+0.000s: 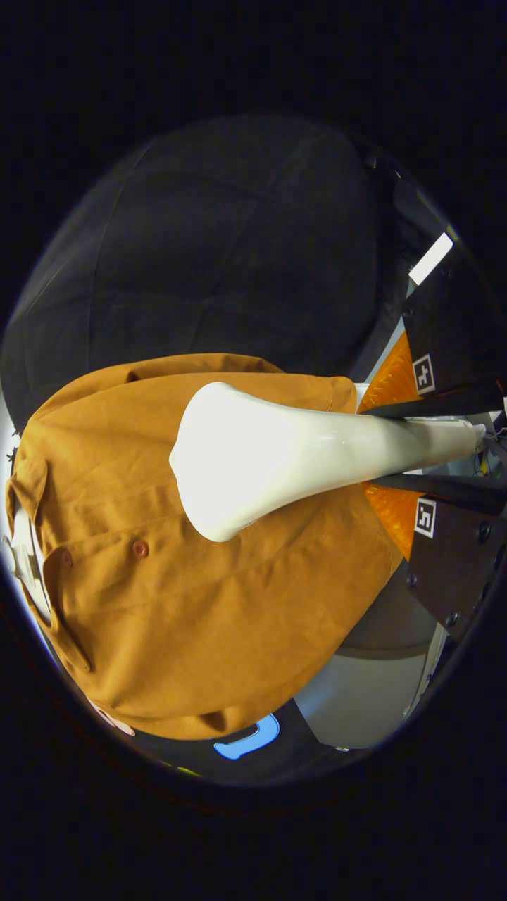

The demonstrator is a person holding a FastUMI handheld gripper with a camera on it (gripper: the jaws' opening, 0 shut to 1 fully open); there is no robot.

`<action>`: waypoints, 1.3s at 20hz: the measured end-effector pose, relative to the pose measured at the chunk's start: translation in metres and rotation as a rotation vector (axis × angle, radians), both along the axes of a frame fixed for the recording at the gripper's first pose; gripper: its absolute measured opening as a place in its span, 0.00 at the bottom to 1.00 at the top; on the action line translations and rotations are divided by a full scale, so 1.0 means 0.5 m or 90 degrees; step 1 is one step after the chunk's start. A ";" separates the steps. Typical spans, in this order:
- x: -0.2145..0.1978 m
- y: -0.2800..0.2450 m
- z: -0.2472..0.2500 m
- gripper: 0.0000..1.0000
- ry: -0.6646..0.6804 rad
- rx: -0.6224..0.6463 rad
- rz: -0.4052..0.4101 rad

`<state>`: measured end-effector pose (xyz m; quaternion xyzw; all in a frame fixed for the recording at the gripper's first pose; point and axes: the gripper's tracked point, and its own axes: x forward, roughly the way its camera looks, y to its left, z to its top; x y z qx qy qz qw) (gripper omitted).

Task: Iron the clothes twice with a garment steamer, once on the left side and once on the right side.

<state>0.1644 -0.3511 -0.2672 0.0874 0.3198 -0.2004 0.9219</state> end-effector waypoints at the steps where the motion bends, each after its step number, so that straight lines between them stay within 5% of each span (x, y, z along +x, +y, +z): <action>1: 0.004 0.025 0.025 0.38 -0.015 -0.005 0.007; 13: -0.002 0.441 0.276 0.38 -0.194 -0.036 0.167; 19: -0.051 0.633 0.322 0.38 -0.217 -0.034 0.247; 26: -0.094 0.744 0.336 0.38 -0.221 -0.032 0.276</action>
